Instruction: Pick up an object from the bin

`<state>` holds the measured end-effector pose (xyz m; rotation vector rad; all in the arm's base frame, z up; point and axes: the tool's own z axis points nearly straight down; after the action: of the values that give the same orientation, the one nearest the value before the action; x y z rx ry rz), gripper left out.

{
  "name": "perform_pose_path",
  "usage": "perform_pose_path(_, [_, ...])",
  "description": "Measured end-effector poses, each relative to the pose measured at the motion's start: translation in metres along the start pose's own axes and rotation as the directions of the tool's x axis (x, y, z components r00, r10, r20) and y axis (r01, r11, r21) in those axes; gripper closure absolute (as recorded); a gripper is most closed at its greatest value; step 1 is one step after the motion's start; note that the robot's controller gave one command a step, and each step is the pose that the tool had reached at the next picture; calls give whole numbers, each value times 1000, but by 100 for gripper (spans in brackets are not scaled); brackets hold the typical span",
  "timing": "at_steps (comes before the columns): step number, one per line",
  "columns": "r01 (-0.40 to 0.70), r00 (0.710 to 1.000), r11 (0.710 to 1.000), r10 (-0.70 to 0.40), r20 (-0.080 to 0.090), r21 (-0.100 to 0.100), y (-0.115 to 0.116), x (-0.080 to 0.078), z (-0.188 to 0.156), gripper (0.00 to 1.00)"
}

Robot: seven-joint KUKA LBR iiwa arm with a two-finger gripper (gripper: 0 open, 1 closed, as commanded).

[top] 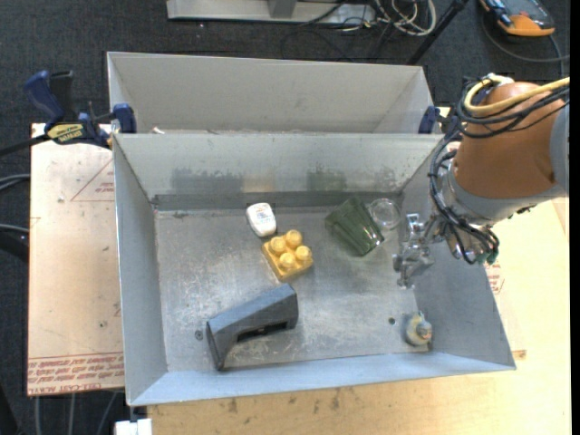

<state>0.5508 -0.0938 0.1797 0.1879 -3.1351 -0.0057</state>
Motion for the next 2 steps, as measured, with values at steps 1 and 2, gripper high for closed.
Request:
perform_pose_path(1, [28,1000,1000,-28,7,7,29,30,15,100])
perform_pose_path(2, [108,994,994,-108,2,8,-57,69,6,0])
